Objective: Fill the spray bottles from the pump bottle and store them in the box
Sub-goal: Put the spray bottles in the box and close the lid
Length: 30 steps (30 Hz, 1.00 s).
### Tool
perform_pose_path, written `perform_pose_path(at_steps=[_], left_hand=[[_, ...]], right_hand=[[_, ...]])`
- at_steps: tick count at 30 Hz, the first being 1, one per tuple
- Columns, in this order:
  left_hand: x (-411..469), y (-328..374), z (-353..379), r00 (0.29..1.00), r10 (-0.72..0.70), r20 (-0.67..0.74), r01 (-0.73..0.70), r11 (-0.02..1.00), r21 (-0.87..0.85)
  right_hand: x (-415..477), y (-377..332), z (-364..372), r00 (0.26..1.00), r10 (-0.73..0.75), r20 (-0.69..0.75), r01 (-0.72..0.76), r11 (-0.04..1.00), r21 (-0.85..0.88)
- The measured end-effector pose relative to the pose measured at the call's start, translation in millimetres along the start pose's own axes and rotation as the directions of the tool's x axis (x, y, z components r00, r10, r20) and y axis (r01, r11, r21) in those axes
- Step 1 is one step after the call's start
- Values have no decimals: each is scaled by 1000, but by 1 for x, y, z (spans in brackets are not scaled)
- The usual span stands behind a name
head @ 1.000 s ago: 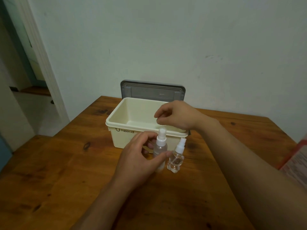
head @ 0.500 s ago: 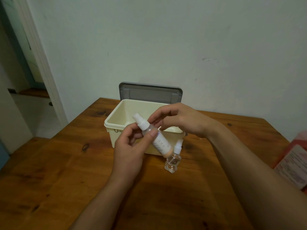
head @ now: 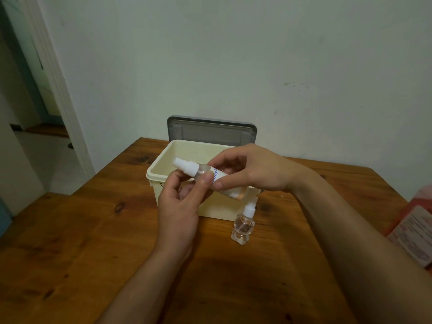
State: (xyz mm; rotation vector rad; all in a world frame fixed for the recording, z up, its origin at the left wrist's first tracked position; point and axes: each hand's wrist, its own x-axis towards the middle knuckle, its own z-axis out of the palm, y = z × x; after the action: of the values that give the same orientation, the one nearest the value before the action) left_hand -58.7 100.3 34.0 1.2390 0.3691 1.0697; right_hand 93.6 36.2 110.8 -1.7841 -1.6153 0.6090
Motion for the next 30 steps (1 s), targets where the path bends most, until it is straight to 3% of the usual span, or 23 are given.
perform_pose_path(at_steps=[7, 11, 20, 25, 30], left_hand=[[0, -2, -2, 999, 38, 6, -38, 993, 111], [1, -6, -6, 999, 44, -30, -38, 983, 178], [1, -13, -11, 997, 71, 1, -68, 947, 314], [1, -17, -13, 996, 84, -6, -78, 940, 332], [1, -18, -13, 995, 101, 24, -103, 931, 351]], right_hand=[[-1, 3, -4, 999, -26, -32, 28, 998, 51], [4, 1, -10, 991, -10, -136, 18, 998, 57], [43, 21, -9, 954, 140, -263, -220, 926, -306], [67, 33, -1, 956, 229, -186, -295, 737, -608], [79, 38, 9, 944, 317, -92, -287, 653, -701]])
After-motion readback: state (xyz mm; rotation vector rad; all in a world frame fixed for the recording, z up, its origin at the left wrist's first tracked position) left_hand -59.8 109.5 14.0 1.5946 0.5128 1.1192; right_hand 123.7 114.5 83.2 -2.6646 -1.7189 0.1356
